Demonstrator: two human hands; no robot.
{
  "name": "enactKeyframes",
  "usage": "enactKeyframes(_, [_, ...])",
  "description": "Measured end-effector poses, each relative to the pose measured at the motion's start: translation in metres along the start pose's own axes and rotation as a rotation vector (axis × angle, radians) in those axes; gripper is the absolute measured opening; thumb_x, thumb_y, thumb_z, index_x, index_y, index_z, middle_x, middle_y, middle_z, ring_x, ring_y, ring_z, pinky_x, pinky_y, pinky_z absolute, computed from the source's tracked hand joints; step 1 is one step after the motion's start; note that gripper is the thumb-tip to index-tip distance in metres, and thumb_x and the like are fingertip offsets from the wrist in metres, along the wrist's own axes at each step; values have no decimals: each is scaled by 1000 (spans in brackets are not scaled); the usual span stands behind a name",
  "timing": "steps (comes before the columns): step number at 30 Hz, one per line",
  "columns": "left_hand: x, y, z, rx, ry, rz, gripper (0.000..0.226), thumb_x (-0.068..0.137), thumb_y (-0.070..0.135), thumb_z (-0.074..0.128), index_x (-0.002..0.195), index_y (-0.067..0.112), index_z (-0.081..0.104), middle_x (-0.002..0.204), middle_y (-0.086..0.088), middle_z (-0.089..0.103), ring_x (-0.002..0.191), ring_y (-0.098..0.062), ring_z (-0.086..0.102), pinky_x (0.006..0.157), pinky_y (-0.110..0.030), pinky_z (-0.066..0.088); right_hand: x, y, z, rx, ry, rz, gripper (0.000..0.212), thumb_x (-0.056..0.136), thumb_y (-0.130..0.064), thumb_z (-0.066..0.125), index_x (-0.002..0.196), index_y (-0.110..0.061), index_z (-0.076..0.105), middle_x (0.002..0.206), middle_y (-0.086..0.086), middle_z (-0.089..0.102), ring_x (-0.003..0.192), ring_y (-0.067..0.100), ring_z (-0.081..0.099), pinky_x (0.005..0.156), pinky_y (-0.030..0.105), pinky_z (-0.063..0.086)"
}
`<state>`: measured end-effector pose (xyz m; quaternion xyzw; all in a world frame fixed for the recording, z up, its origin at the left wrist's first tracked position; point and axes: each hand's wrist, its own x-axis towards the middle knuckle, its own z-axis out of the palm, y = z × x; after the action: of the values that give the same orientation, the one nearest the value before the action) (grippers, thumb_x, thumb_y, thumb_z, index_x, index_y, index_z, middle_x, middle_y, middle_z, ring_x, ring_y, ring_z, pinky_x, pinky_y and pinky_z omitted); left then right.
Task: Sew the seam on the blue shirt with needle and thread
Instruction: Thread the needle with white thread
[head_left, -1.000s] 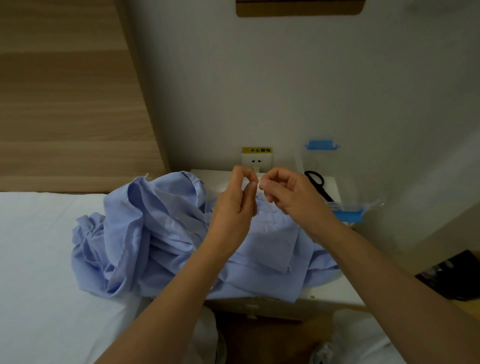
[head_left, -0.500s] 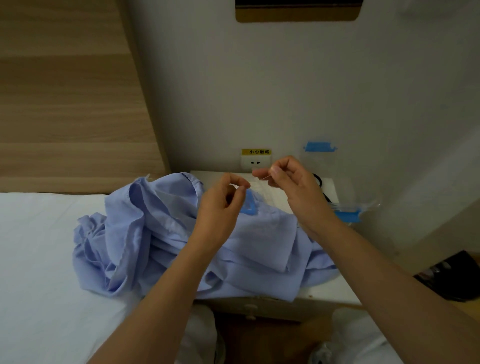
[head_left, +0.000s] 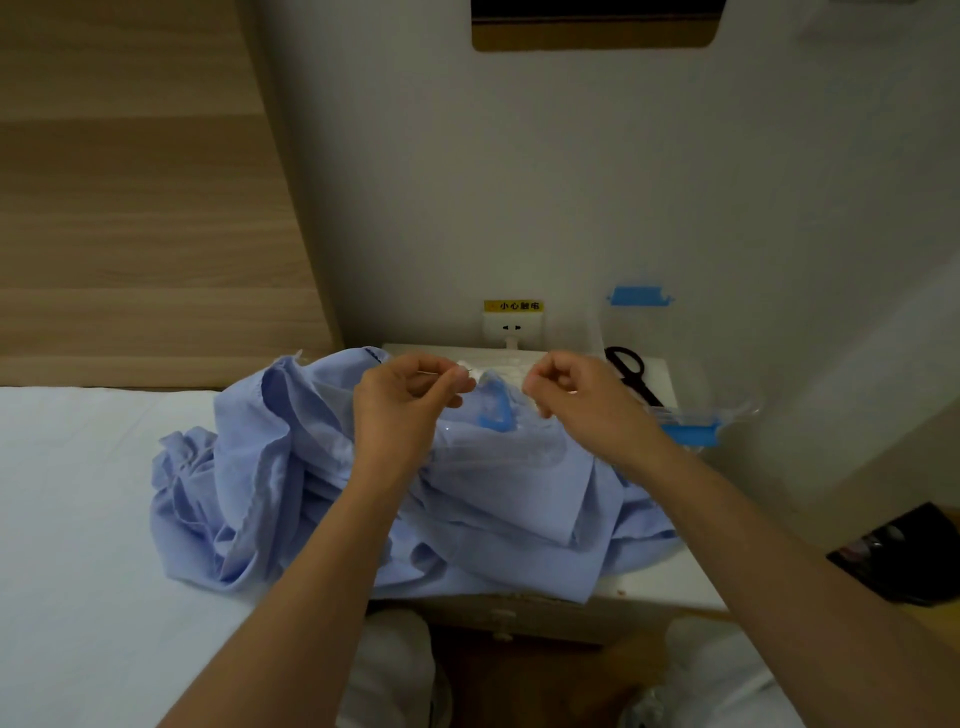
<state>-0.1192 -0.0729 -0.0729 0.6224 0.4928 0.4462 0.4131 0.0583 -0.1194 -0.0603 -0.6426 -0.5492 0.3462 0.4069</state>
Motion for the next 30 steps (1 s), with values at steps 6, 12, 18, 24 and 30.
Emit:
enactKeyframes(6, [-3,4,2,37,-65,80,5,84,24,69,80,26,68,75,3,72,68,-6,68,65,-15,53,4,-1,8,70,123,-126,12,96,-19,56,85,-15,60,78,-3,65,72,-1,58,66,8,44])
enactKeyframes(12, [-3,5,2,66,-104,149,2,84,22,71,82,21,71,74,8,70,70,-3,65,64,-11,49,6,-3,15,101,77,-176,8,90,-18,66,89,-11,70,83,11,69,72,12,60,71,26,52])
enactKeyframes(18, [-1,7,2,22,-123,122,5,83,21,71,83,26,69,73,7,70,69,-4,66,63,-14,50,6,-1,14,48,3,-148,9,90,-19,67,89,-11,72,84,6,71,78,17,65,72,22,52])
enactKeyframes(24, [-6,10,8,-264,-124,-7,33,85,14,69,116,15,61,92,-4,72,88,-16,68,71,-24,57,5,-5,9,260,60,-26,16,95,-15,59,96,-2,68,49,-20,57,46,-9,51,47,5,38])
enactKeyframes(30, [-9,9,19,-214,-131,67,13,87,14,64,96,7,69,89,-6,72,80,-10,68,69,-21,55,-1,-8,9,226,-5,-18,17,96,-14,58,100,-1,68,55,-16,59,44,-9,50,46,5,37])
